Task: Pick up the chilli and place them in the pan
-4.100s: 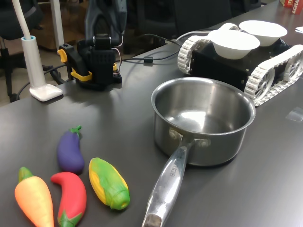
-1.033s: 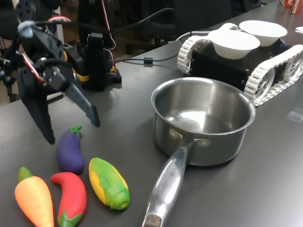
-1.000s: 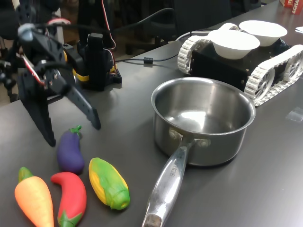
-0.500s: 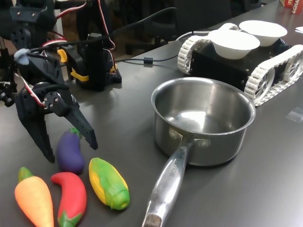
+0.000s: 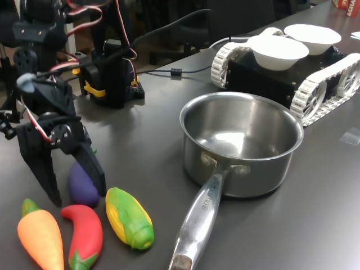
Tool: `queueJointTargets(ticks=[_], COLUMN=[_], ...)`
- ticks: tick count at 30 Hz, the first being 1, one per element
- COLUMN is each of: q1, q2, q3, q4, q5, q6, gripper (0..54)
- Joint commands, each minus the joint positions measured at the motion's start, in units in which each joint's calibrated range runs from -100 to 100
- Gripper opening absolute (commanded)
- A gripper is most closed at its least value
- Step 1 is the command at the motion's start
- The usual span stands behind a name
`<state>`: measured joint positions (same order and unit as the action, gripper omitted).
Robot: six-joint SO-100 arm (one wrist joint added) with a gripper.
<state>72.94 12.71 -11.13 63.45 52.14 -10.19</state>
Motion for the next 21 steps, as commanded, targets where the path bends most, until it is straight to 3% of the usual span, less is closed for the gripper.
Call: queueJointTargets(ticks=[1,21], q1=[-0.1,-3.8], q2=[-1.5,0.4], q3=[-0.5,6.3], q4=[-4.0,-11.3], q5=[0.1,-1.2], q6=[1.1,3.0], gripper=[27.9,24.2])
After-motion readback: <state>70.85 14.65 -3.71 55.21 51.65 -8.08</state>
